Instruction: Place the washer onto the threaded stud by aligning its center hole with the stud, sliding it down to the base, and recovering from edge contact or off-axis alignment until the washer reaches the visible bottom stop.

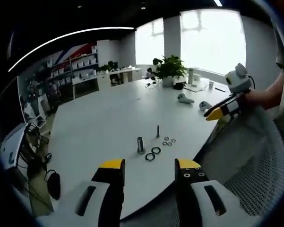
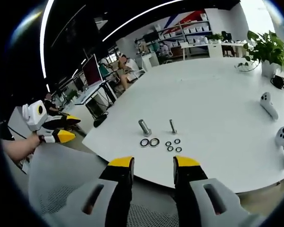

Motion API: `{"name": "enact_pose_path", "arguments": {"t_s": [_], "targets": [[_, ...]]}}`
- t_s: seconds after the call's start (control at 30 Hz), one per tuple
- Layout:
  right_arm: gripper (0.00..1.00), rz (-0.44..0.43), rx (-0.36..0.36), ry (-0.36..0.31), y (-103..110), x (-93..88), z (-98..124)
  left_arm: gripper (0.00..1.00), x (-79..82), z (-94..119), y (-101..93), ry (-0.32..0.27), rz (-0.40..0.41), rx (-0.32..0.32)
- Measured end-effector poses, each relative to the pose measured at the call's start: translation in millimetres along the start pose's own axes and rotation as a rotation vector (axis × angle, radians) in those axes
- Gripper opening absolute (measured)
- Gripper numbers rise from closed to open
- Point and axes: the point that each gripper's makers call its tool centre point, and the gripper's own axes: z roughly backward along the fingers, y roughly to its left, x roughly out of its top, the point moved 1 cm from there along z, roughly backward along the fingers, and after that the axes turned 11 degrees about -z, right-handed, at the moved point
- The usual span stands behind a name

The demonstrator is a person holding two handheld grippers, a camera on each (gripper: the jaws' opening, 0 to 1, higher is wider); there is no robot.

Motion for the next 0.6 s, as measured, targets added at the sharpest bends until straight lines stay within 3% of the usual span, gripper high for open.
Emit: {"name": "enact_pose_path", "arguments": {"t_s": [0.6], "targets": [[0.34, 0.017, 0.016, 0.046, 3.8, -7.1, -2.7, 0.37, -3.0, -0.4, 3.0, 0.013, 0.011, 0.014]]}}
